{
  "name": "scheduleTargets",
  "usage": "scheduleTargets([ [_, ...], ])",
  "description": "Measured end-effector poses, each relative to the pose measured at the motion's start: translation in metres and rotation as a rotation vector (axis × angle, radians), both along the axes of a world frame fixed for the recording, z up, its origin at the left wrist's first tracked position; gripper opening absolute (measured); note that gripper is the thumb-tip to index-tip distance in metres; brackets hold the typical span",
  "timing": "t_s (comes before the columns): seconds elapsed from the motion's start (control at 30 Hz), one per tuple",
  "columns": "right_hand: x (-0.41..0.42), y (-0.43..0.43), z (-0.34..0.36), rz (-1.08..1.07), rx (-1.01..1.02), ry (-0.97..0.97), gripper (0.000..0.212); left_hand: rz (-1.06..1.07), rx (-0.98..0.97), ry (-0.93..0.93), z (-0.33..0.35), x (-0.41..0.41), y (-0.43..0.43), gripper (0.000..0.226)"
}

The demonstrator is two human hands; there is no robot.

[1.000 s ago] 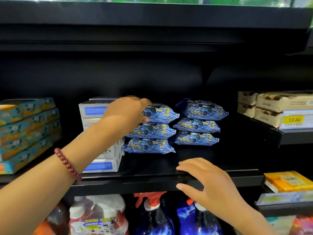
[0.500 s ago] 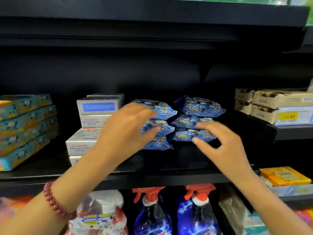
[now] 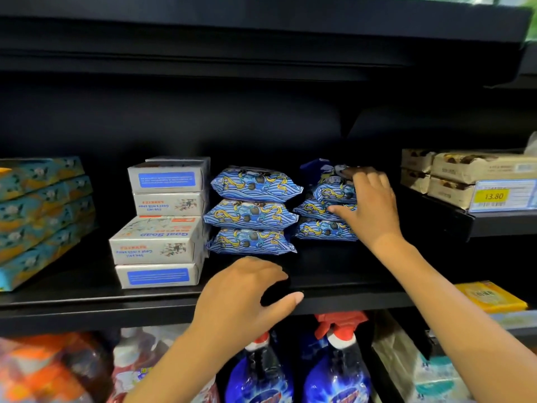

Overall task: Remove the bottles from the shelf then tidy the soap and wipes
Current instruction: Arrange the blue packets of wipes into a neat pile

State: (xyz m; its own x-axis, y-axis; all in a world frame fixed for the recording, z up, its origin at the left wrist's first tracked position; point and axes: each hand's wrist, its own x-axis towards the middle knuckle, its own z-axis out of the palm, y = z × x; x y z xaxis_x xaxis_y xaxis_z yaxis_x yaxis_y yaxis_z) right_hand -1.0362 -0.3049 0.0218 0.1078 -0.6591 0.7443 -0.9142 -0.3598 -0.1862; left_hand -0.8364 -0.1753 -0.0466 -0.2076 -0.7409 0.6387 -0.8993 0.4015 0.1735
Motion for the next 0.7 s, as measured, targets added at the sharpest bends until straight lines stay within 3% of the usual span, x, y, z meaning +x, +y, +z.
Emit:
scheduleTargets([
  [0.23, -0.002, 0.009, -0.005, 0.019, -0.155, -0.022, 0.043, 0.007, 0.004, 0.002, 0.002, -0.002, 0.002, 0.045],
  [0.37, -0.017, 0.018, -0.018, 0.112, -0.299, -0.134, 0.043, 0.051, 0.107, 0.088, 0.008, -0.002, 0.006, 0.066],
  [0.47, -0.022, 0.043, -0.024, 0.143, -0.465, -0.2, 0.037, -0.061, 0.113, 0.394, 0.014, -0.002, 0.007, 0.062],
  [0.57, -0.014, 0.075, -0.031, 0.201, -0.675, -0.134, 0.028, -0.231, 0.171, 0.762, 0.032, -0.009, 0.011, 0.055],
  [0.7, 0.011, 0.108, -0.033, 0.29, -0.82, 0.031, 0.019, -0.414, 0.366, 0.955, 0.058, -0.019, 0.018, 0.03],
])
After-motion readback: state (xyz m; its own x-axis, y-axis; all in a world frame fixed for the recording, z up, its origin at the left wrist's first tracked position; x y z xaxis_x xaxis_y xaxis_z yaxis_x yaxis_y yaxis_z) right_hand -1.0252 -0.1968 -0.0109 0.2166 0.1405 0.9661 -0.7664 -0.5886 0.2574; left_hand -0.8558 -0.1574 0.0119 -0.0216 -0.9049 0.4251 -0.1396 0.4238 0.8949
